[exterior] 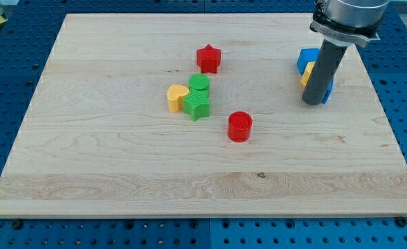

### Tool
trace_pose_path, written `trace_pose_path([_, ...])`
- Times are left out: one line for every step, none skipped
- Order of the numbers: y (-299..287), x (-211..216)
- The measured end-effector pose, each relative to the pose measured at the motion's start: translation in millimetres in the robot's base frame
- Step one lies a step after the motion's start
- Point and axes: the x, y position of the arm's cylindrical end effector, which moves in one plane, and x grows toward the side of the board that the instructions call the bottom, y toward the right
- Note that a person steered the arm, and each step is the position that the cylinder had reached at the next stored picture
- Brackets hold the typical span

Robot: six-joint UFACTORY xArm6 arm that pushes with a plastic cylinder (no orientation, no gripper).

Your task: Push the red circle below the green star

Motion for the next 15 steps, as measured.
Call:
trace_pose_path([-6.8, 2.5])
trace_pose_path([-29.8, 17.3])
trace_pose_path([-43.3, 22.3])
trace_pose_path([-43.3, 23.9])
trace_pose_path([-70.1, 27.3])
trace_pose_path([-85.4, 39.6])
trace_pose_path([-85.4, 42.2])
trace_pose_path([-87.1, 45.5])
trace_pose_path([-92.8, 68.2])
trace_pose_path([-109.7, 73.3])
trace_pose_path([-144.2, 73.3])
trace_pose_path([-169.5, 73.3])
trace_pose_path([-178.1, 73.3])
trace_pose_path([-172.8, 73.3])
trace_pose_path([-148.6, 48.7])
